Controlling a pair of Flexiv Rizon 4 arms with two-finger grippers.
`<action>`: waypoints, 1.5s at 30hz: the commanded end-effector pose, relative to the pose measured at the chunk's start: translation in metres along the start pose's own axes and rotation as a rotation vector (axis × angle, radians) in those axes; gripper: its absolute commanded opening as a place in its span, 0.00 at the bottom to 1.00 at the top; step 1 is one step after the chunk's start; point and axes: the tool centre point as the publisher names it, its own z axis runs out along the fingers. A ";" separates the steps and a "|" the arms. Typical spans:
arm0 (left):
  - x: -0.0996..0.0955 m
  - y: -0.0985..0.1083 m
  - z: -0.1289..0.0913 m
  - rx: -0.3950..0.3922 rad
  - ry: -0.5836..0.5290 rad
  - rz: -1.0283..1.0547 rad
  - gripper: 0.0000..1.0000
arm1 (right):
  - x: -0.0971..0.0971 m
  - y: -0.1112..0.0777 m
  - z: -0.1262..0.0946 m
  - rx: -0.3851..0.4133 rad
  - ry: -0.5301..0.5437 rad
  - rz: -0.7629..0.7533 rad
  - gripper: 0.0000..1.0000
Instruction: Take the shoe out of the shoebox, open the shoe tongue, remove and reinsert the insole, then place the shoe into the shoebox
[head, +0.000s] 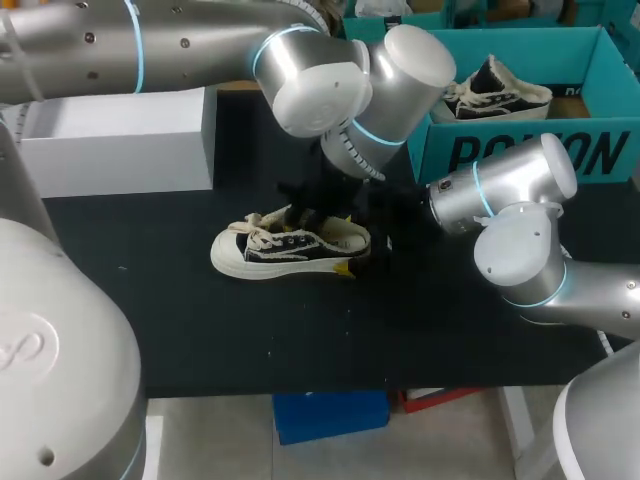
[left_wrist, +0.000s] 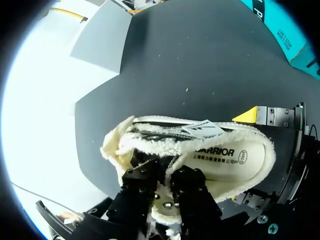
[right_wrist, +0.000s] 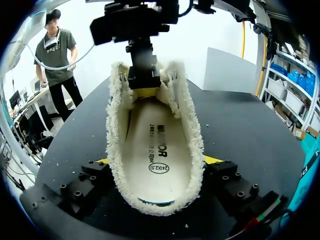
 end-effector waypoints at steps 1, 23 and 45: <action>-0.002 -0.003 -0.005 -0.001 0.006 -0.005 0.00 | -0.001 0.001 0.001 0.004 0.000 0.002 0.00; -0.063 -0.010 -0.025 -0.033 0.172 -0.049 0.00 | -0.001 0.001 0.001 0.004 0.000 0.002 0.00; -0.100 0.007 0.004 -0.064 0.258 -0.122 0.00 | -0.001 0.001 0.001 0.004 0.000 0.002 0.00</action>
